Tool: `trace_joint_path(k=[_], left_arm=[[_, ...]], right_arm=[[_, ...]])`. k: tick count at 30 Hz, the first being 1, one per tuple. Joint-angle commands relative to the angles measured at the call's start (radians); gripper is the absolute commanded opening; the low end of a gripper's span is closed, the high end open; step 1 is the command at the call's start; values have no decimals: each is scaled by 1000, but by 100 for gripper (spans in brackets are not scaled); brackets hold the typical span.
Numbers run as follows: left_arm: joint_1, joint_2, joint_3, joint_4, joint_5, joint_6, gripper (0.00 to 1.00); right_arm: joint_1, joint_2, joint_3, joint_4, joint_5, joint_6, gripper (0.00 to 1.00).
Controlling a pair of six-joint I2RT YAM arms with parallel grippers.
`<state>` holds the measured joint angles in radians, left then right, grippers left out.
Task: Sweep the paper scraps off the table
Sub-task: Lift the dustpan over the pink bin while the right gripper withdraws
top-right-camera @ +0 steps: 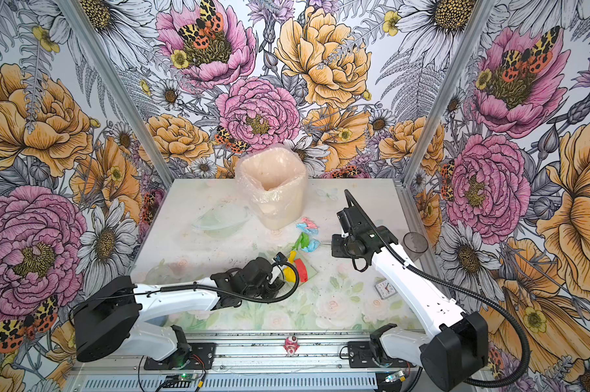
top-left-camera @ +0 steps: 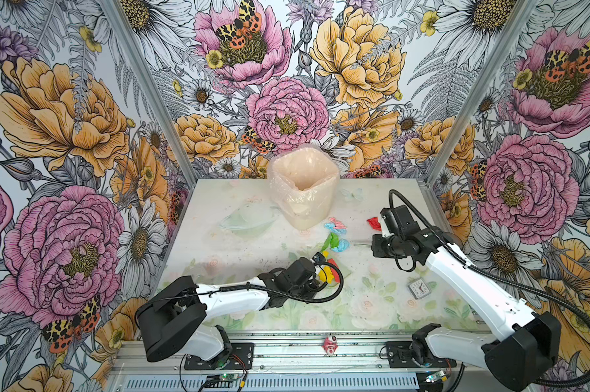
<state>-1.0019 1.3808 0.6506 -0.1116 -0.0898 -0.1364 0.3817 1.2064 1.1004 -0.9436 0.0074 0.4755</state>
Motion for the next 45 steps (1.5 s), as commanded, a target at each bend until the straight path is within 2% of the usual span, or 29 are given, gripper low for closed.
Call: trace_joint_path(k=[1, 6, 13, 20, 25, 31, 39, 45], left_arm=[[-15, -76, 24, -34, -40, -10, 0], [-16, -159, 99, -167, -70, 15, 0], [3, -245, 284, -359, -68, 84, 0], [117, -260, 501, -464, 21, 124, 0], [226, -181, 718, -532, 46, 210, 0], [397, -37, 910, -503, 113, 242, 0], [511, 187, 1103, -478, 166, 287, 0], [544, 364, 1268, -536, 79, 384, 0]], right_arm=[[-38, -26, 43, -3, 22, -24, 0], [-98, -29, 76, -4, 16, -39, 0], [-167, -11, 130, -6, -7, -72, 0], [-198, 26, 174, -9, -42, -88, 0], [-202, 75, 217, -14, -67, -104, 0], [-204, 129, 246, -12, -83, -115, 0], [-204, 172, 255, -11, -98, -115, 0], [-204, 191, 267, -11, -106, -114, 0]])
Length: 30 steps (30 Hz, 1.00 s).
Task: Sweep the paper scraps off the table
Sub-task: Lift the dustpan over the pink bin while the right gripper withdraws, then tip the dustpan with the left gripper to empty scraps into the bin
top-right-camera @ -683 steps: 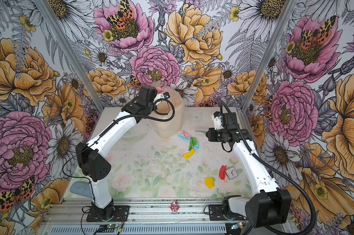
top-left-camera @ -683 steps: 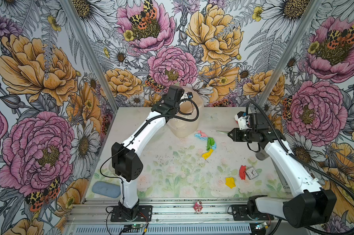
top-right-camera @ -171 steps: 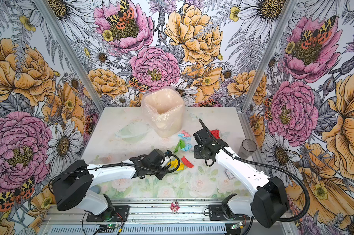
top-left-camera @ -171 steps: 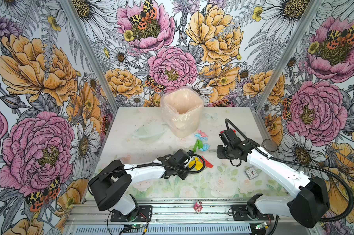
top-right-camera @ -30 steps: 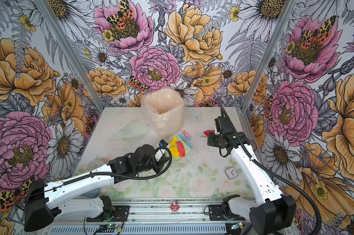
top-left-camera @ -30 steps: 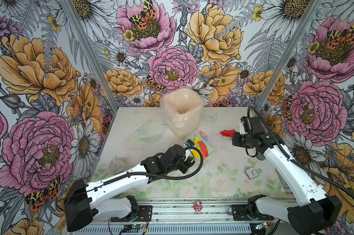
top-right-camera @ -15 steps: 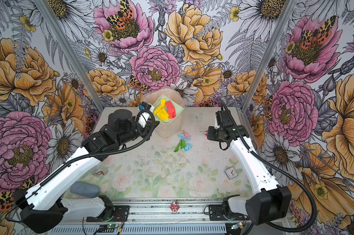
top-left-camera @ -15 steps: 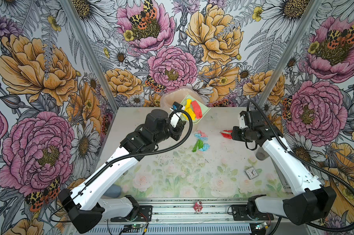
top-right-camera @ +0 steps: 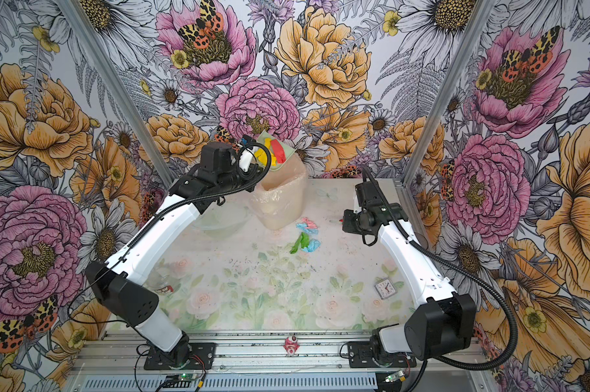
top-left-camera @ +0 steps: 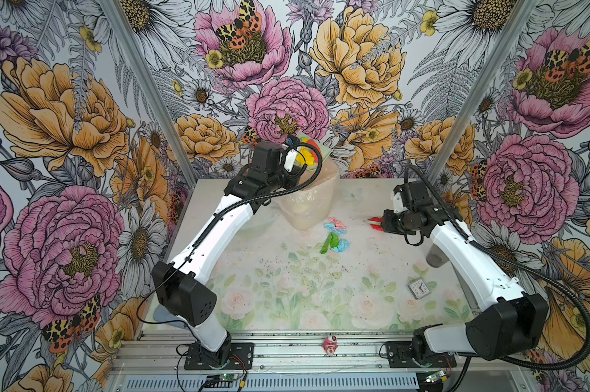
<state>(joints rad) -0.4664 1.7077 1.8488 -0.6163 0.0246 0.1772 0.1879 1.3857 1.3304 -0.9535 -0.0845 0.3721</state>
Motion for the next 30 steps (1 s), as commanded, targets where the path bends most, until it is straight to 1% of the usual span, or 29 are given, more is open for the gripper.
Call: trace_joint_path(k=[1, 4, 10, 11, 12, 13, 18, 20, 23, 30], left_arm=[[8, 68, 105, -54, -60, 92, 0], [7, 158, 178, -105, -117, 149, 0], [0, 235, 253, -157, -224, 226, 0], [-3, 239, 256, -160, -227, 240, 0], [-3, 239, 254, -161, -269, 253, 0], [-3, 240, 253, -163, -284, 264, 0], [-10, 234, 233, -165, -331, 324, 0], [-21, 231, 217, -165, -367, 366, 0], [-43, 233, 210, -169, -448, 421, 0], [-78, 229, 214, -169, -532, 532, 0]], right_arm=[[-10, 13, 37, -1, -17, -9, 0], [-10, 18, 35, -1, -15, -6, 0], [-10, 24, 36, -1, -8, 0, 0], [-9, 26, 37, -1, -8, 2, 0], [-11, 26, 36, -1, -6, 4, 0], [-9, 27, 37, -1, -6, 6, 0], [-9, 35, 36, 0, -6, 17, 0], [-9, 36, 37, 0, -5, 24, 0], [-10, 33, 37, 0, 0, 30, 0], [-7, 20, 23, 0, 6, 45, 0]])
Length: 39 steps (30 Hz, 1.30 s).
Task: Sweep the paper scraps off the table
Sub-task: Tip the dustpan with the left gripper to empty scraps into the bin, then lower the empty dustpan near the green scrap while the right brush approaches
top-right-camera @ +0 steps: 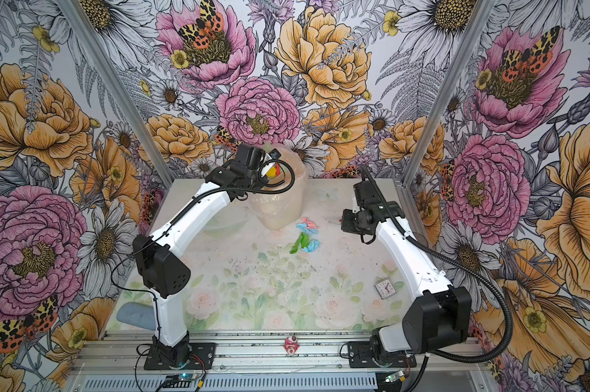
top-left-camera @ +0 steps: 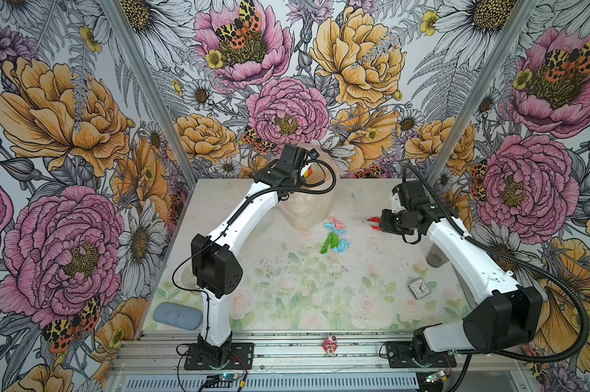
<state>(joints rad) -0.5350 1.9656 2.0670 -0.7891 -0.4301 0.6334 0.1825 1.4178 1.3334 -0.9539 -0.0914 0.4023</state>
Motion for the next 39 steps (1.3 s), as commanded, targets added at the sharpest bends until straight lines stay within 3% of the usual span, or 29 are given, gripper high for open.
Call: trace_joint_path(k=[1, 16, 27, 32, 39], left_arm=[[-15, -30, -11, 5, -97, 93, 0], [-31, -43, -8, 5, -276, 250, 0], [-44, -48, 38, 14, -315, 319, 0], [-33, -78, 85, 15, -257, 264, 0], [-7, -207, 92, 26, -27, 74, 0]], right_arm=[[-2, -14, 18, -1, 15, 19, 0], [9, -107, -65, 0, 42, 31, 0], [8, -135, -96, 0, 38, 10, 0], [8, -124, -90, 4, 40, 0, 0], [31, -94, -66, 57, 31, 19, 0]])
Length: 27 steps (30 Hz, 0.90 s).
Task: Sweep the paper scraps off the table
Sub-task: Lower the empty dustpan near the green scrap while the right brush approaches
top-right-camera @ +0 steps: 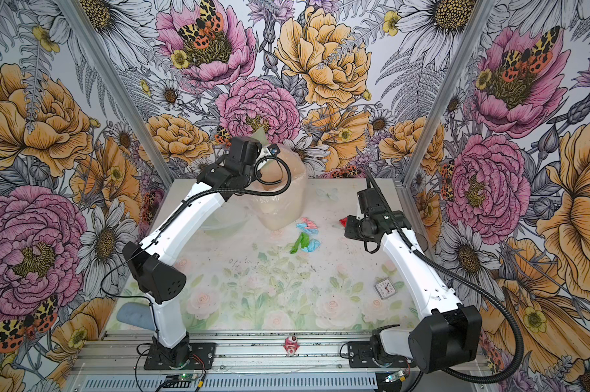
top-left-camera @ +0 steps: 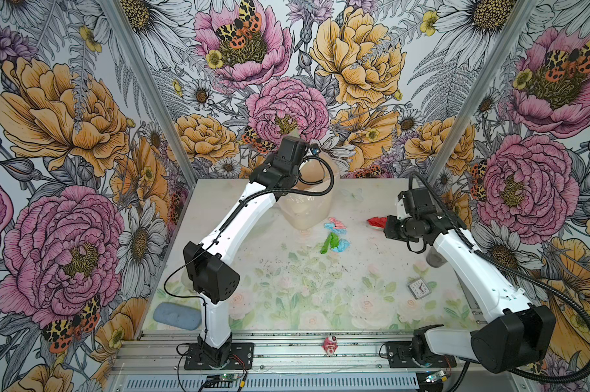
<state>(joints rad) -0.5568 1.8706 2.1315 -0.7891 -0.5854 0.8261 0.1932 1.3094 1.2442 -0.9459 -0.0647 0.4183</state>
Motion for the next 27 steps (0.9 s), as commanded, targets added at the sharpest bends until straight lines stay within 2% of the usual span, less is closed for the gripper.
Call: trace_joint_path(k=[1, 7, 13, 20, 27], left_arm=[[16, -128, 12, 34, 160, -144, 0], [20, -247, -134, 73, 323, -302, 0], [15, -468, -564, 243, 415, -480, 0], [2, -734, -1030, 403, 503, -706, 0], [-38, -886, -1220, 383, 518, -795, 0]], right_arm=[[28, 22, 27, 60, 5, 6, 0], [134, 119, 66, 147, 45, 27, 0], [258, 249, 74, 278, 125, 26, 0], [361, 407, 107, 347, 216, -50, 0], [400, 463, 76, 346, 271, -35, 0]])
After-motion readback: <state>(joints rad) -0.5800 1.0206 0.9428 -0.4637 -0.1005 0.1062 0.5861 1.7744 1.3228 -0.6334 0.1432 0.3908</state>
